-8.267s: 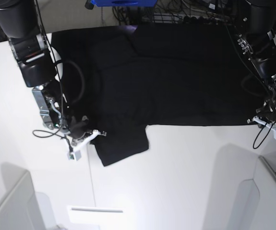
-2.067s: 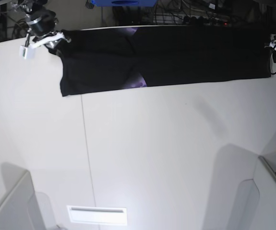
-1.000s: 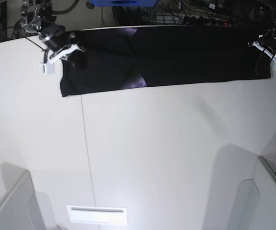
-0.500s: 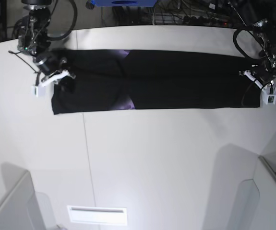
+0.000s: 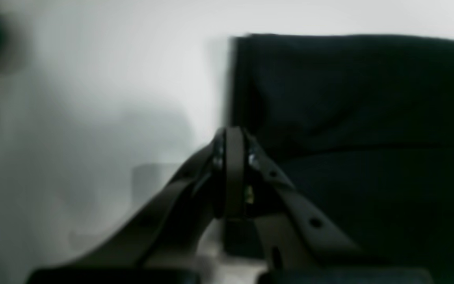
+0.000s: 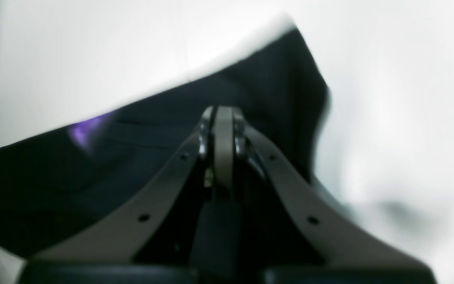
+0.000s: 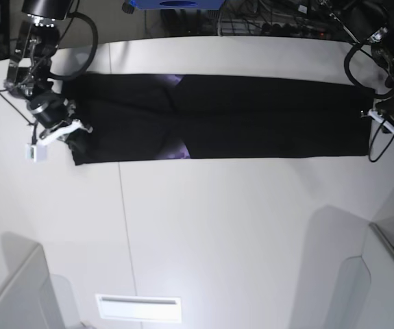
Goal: Fold the T-shirt properly
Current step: 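Hold the folded strip ends with both grippers and pull it taut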
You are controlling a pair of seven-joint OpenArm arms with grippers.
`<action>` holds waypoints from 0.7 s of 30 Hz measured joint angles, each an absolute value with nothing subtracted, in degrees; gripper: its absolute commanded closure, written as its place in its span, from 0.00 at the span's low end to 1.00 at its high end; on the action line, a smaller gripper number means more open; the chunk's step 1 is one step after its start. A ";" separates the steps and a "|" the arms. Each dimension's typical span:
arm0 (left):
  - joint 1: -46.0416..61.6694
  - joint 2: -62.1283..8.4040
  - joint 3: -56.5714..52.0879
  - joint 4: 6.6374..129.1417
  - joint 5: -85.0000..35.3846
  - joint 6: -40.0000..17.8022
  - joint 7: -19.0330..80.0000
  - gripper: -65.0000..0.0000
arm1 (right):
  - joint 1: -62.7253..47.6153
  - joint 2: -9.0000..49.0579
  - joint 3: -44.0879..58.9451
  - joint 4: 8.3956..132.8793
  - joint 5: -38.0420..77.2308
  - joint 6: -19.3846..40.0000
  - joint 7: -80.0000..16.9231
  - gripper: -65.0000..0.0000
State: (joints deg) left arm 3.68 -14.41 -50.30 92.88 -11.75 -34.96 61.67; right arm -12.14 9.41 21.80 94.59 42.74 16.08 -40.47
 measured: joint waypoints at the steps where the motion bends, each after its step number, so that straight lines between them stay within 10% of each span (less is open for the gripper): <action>1: 3.70 -14.79 -52.66 94.26 -13.65 -36.03 63.68 1.00 | -12.32 9.23 22.33 96.95 42.85 16.21 -40.99 1.00; 8: 8.95 -16.53 -57.98 95.09 -25.87 -39.05 65.69 1.00 | -16.88 7.33 22.90 107.61 43.00 16.29 -43.07 1.00; 15: 13.06 -16.53 -57.87 94.19 -34.72 -39.07 60.03 0.22 | -18.20 7.11 22.81 107.66 42.98 16.32 -42.92 1.00; 21: 14.28 -16.51 -57.56 87.33 -35.51 -39.09 56.07 0.09 | -18.94 6.76 22.65 107.63 42.74 16.34 -42.74 1.00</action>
